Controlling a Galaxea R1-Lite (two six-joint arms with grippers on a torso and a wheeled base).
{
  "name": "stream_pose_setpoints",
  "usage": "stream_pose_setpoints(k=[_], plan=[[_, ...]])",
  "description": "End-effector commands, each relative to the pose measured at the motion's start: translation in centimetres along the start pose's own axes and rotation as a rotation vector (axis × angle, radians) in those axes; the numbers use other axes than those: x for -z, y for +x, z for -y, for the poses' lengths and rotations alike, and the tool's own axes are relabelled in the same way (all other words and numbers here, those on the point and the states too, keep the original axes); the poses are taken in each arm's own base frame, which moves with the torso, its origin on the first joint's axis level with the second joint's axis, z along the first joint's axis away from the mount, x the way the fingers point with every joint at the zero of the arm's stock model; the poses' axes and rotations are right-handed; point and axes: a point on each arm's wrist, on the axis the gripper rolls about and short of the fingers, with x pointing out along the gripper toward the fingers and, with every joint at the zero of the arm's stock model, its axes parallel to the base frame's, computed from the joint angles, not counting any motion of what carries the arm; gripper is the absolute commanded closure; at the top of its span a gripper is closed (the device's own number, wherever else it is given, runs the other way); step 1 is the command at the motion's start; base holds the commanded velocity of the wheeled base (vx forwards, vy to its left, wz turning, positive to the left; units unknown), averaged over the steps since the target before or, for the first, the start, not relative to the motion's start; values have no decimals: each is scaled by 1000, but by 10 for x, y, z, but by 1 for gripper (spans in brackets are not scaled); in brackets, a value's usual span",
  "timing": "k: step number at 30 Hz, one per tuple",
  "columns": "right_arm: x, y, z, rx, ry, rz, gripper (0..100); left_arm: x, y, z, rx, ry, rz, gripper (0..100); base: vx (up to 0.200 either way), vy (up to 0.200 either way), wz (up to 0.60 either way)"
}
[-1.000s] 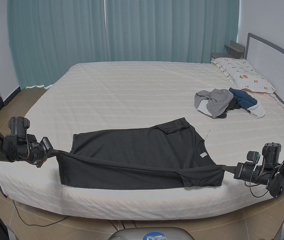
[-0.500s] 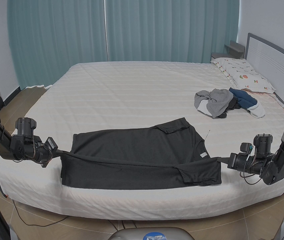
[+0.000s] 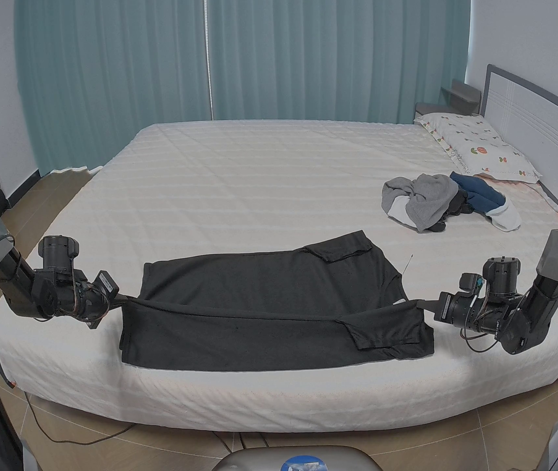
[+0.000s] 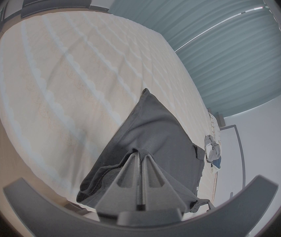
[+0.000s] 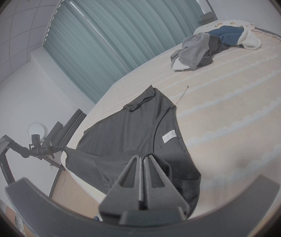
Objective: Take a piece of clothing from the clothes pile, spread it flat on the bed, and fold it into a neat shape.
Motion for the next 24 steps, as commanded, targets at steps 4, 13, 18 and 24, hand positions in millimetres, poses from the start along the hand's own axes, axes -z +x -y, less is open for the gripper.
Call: stream_pose_setpoints(k=[4,13,18,24], plan=[[4,13,6,2,29,-7,100,2,14,-9,-22,-12,-23,100,0,0,0],[9,27,12,2,41,-16,100,3,28,-11,-27,-16,-38,100,0,0,0],[12,33,16,2,57,-19,0,2,33,-9,-47,-41,-11,0,0,0,0],[6,33,14,-11,121,10,0,4,36,-8,-69,-37,2,0,0,0,0]])
